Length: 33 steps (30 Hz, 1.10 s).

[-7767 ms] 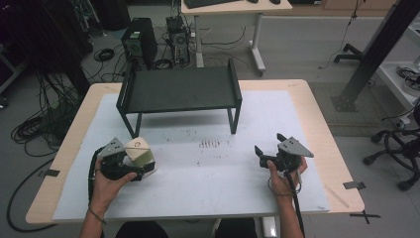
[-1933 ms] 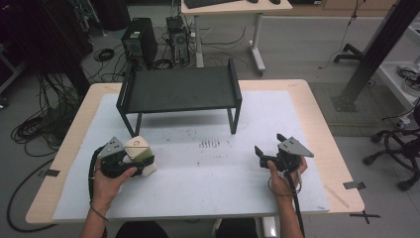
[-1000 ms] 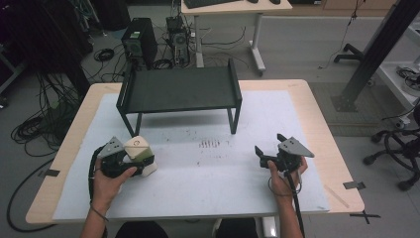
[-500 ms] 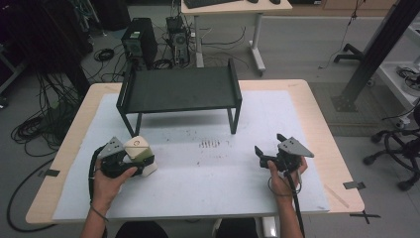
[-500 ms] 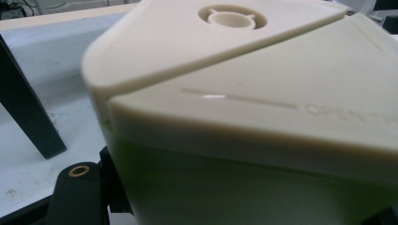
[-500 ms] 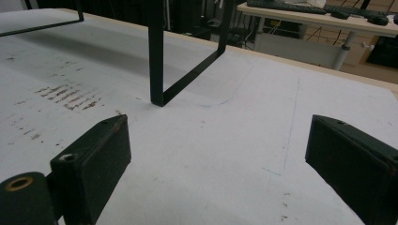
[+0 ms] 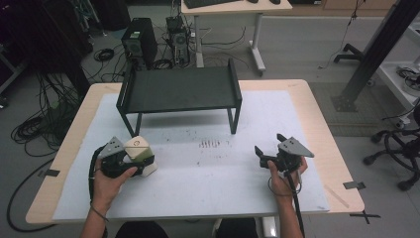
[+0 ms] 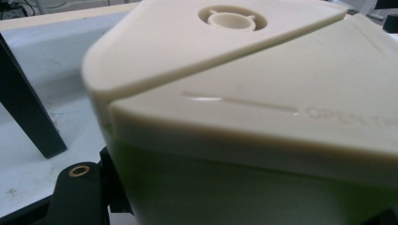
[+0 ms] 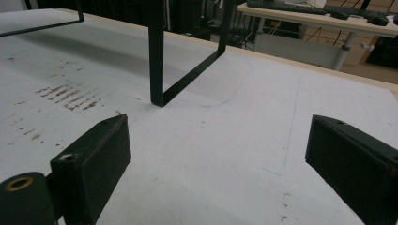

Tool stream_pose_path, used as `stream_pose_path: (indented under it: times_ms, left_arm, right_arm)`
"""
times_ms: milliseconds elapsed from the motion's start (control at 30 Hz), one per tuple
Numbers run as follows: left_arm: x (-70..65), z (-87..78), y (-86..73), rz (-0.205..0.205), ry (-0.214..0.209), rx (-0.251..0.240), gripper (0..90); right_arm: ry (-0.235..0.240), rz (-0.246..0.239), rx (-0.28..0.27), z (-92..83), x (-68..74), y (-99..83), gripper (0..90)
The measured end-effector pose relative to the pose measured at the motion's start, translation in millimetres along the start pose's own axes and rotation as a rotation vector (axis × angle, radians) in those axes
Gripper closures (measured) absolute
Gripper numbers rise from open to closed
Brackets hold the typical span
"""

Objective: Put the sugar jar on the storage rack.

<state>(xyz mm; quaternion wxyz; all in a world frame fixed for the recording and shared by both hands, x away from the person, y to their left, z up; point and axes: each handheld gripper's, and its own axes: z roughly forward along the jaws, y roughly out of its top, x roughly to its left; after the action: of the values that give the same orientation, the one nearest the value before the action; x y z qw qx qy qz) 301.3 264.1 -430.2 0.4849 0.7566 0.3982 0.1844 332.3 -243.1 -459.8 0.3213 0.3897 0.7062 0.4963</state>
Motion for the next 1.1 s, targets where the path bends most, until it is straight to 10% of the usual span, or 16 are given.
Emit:
stream_pose_path:
  times_ms: [633, 1100]
  left_arm:
    - [-9.1, -2.8, 6.5, 0.027, -0.025, 0.011, 27.2]
    - [-15.9, -20.3, 46.7, 0.089, -0.064, 0.023, 27.4]
  right_arm:
    - [-0.005, 0.003, -0.009, -1.1, -0.3, 0.1, 7.2]
    - [-0.001, -0.004, -0.008, -0.7, 0.6, 0.5, 7.2]
